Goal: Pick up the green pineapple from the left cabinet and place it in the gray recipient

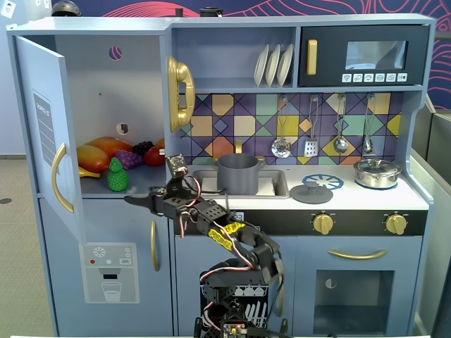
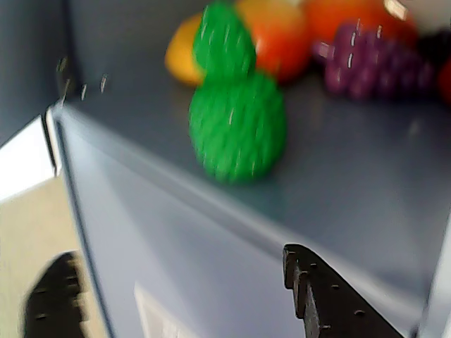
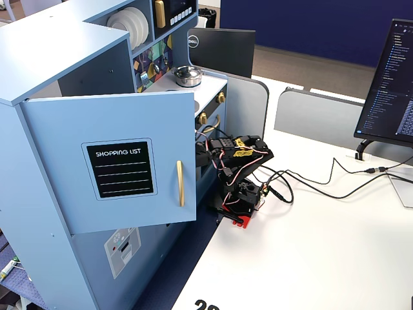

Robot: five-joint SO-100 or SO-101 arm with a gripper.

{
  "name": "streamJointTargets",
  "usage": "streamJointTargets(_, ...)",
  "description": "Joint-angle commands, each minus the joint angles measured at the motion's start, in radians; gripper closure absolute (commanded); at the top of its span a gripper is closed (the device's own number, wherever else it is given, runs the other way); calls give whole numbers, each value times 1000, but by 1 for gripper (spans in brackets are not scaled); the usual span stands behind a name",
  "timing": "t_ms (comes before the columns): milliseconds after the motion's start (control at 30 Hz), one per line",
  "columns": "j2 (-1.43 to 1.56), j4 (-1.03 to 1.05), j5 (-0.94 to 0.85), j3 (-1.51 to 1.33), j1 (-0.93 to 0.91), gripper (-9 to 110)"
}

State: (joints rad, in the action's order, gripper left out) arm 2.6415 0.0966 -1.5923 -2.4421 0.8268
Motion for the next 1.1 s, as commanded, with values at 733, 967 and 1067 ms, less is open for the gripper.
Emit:
streamJointTargets(733,-529,-348,-8,336,-51,60)
streamJointTargets(967,-630,-356,-20,433,-38,60)
streamJointTargets(1067,-680,-359,-31,479,-38,61)
